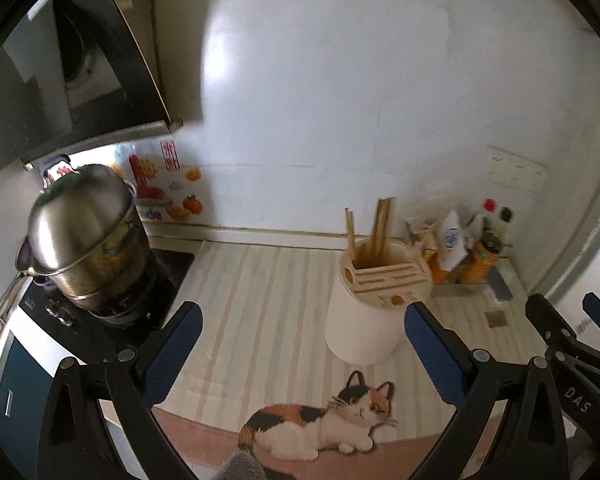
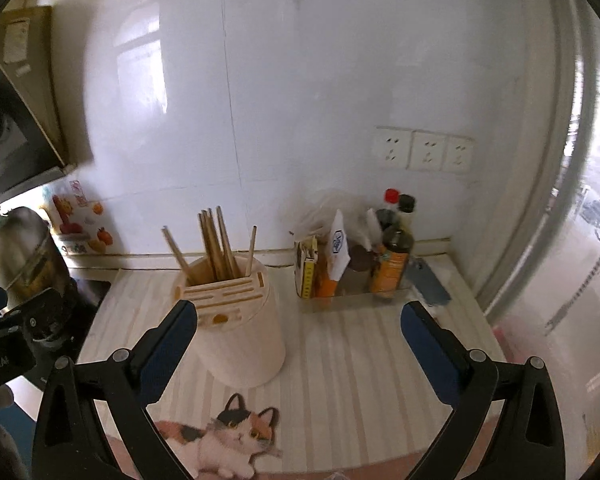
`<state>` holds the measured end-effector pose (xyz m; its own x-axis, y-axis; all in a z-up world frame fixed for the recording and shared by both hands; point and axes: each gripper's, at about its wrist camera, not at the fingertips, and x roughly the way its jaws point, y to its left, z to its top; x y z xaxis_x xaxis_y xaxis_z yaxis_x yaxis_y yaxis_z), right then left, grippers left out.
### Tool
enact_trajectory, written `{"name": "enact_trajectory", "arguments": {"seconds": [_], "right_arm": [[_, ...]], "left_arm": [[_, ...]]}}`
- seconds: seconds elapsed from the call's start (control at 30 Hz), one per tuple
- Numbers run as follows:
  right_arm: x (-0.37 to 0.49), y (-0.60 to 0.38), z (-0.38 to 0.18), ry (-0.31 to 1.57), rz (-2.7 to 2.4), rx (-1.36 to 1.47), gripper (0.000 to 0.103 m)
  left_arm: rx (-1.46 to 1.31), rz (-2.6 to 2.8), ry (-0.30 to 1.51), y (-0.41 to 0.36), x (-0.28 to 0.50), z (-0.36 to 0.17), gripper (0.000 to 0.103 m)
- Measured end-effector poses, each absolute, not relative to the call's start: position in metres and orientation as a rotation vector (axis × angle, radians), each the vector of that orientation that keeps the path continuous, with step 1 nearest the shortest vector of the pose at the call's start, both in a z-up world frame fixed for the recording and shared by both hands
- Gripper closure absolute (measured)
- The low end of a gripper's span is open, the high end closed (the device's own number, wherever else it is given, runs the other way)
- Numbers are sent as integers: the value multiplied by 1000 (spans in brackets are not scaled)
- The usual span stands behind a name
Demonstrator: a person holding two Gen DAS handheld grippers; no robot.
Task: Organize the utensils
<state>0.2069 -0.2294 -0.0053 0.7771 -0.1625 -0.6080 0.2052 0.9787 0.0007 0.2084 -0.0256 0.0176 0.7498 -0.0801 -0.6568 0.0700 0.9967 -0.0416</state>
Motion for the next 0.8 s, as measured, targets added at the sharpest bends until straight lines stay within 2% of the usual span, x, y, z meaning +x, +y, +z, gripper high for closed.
{"name": "enact_trajectory", "arguments": {"seconds": [0.2,0.43,0.8], "right_arm": [[133,-212,31,612,-232,78,0],[71,-197,55,578,-258,69,0],[54,-193,68,587,-228,65,0]], "left_arm": [[2,-131,661,-15,141,47,0],[2,-121,647,-5,97,56,0],[17,-71,701,-7,87,56,0]]}}
